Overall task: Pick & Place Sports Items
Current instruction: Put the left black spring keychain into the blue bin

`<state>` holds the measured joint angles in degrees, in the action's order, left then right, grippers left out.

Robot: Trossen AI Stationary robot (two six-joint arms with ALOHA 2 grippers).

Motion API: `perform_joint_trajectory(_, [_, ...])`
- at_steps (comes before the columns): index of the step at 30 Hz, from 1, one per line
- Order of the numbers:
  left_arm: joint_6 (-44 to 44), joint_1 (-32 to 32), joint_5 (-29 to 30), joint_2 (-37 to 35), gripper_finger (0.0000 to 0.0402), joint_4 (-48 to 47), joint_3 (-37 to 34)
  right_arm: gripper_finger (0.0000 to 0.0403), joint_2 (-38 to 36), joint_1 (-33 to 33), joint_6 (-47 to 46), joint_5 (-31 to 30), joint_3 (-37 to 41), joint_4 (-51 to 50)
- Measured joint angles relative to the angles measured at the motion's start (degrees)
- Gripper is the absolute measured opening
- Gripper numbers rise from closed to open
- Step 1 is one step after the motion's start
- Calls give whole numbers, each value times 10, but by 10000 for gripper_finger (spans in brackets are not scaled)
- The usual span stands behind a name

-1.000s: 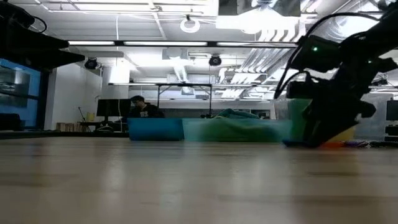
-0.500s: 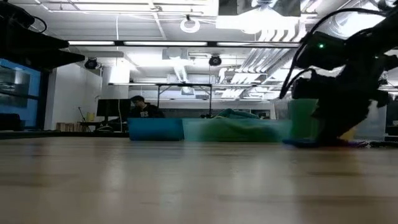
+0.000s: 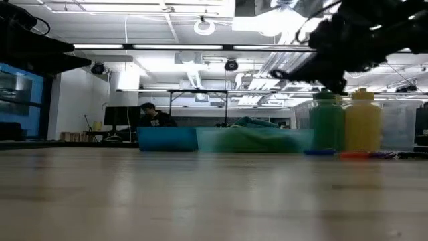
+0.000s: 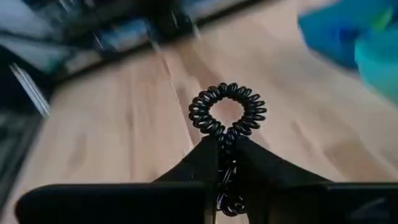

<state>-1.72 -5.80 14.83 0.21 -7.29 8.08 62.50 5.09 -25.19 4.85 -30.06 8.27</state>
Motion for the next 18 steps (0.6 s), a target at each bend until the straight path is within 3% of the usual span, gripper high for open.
perform_joint_trajectory(6, [0,0,0,0,368,0,0,11,-7,17,-4,-8,0,133])
perform_joint_trajectory(11, [0,0,0,0,368,0,0,11,12,32,45,-69,-6,247])
perform_joint_trajectory(18, [0,0,0,0,368,0,0,11,82,72,89,-90,-123,203])
